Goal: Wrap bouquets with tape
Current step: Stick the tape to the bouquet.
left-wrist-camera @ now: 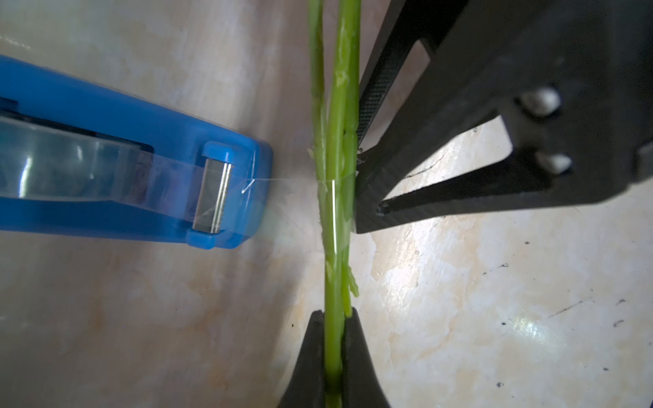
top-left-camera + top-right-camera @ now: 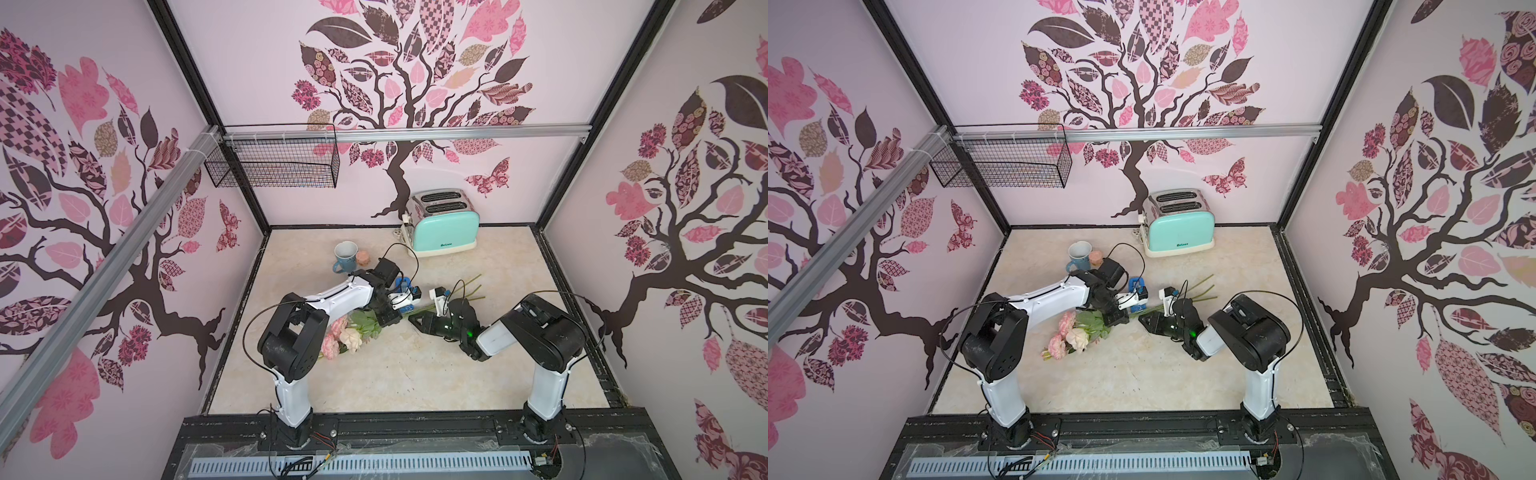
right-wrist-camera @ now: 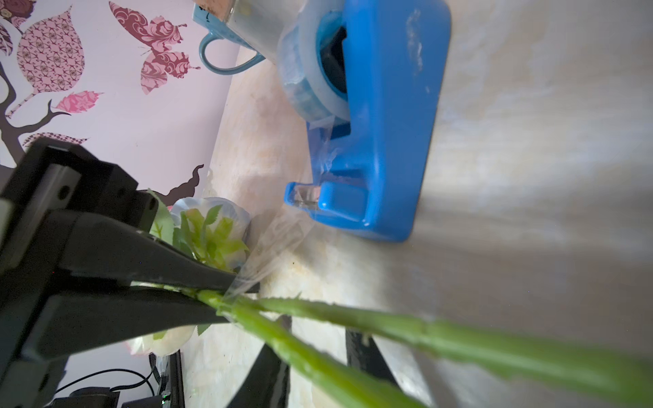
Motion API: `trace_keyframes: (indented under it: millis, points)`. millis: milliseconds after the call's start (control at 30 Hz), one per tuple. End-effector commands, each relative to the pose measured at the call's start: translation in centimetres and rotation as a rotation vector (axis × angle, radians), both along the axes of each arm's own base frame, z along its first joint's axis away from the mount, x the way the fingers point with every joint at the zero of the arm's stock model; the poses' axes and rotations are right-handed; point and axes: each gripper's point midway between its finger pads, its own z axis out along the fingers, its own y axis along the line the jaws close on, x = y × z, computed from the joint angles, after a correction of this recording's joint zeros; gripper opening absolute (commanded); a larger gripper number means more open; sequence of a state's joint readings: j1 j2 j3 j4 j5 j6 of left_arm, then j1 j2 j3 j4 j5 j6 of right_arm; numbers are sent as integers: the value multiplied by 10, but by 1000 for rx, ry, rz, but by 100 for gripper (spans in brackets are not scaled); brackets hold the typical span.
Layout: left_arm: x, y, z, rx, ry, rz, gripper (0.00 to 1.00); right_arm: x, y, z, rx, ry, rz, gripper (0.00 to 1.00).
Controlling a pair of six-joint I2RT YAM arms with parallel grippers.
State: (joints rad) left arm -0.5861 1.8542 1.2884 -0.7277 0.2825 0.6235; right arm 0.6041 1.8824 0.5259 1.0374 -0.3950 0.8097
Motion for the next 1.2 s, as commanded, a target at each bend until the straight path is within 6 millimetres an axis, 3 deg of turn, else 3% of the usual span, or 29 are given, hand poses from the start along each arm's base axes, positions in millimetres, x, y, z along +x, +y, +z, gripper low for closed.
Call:
trace_keyframes:
  millis: [0,133,233,333,533,767,967,1067,1167]
  points:
    - [4,-10,20,-55,-23,-9,0,-1,-1,-6,-11,-12,-10,32]
    - [6,-6,15,-32,-27,1,0,-15,-8,-13,-48,-7,20,39]
    - [8,-1,10,-3,-34,5,0,-31,-18,-23,-131,5,61,54]
    - [10,2,8,15,-40,6,0,-45,-29,-22,-199,-27,94,60]
    - [11,0,10,8,-48,0,0,-48,-44,7,-338,-198,139,65]
    - [12,0,8,10,-47,-2,0,-53,-42,76,-438,-626,278,66]
    - [12,0,3,18,-41,-3,0,-25,-56,129,-641,-972,323,65]
    - [12,0,1,20,-33,1,0,1,-77,142,-592,-948,418,65]
    - [9,1,2,17,-38,-16,0,17,-94,137,-613,-853,626,64]
